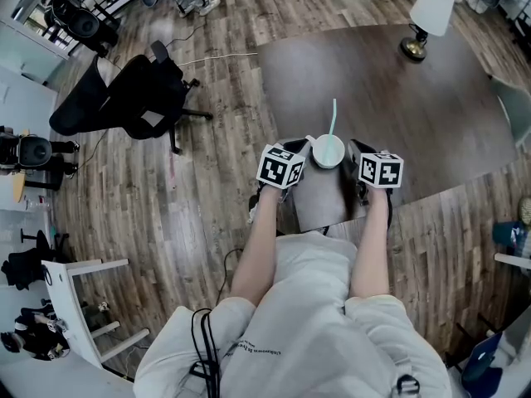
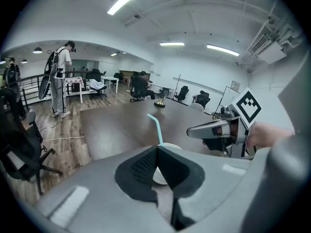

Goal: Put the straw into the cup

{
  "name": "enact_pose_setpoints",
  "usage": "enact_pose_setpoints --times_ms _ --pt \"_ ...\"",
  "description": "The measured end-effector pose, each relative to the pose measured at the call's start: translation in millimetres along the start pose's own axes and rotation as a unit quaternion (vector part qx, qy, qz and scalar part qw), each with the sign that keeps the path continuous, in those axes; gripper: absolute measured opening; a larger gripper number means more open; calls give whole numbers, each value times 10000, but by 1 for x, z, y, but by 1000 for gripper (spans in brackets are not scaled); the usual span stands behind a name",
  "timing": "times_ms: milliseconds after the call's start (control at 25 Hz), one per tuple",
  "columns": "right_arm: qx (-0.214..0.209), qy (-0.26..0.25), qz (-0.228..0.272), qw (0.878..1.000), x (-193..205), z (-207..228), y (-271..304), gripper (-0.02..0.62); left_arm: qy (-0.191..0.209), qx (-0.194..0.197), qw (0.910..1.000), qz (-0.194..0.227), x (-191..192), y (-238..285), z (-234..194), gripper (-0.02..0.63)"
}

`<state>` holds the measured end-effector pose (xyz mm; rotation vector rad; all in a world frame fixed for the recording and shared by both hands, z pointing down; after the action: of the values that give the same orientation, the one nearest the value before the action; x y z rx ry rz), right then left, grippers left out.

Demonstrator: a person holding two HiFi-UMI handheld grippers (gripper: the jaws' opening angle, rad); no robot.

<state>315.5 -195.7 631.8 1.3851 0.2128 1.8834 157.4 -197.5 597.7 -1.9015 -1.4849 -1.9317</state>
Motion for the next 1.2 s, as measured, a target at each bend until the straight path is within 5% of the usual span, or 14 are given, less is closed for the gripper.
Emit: enact_pose_setpoints --times_ms 1200 --pt "87 -442 -228 9987 6 0 4 25 -245 6 9997 52 1 5 -6 0"
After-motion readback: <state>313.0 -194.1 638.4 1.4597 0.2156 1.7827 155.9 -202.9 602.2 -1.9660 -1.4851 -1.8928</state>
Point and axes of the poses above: the fingertips, and each gripper's own axes: y forward along the fingers, z to its right, x out of its underside, the point moved 3 cm from there along -y, backward along the fingers, and after that the axes turned 3 degrees about z, right-handed, at the moved point
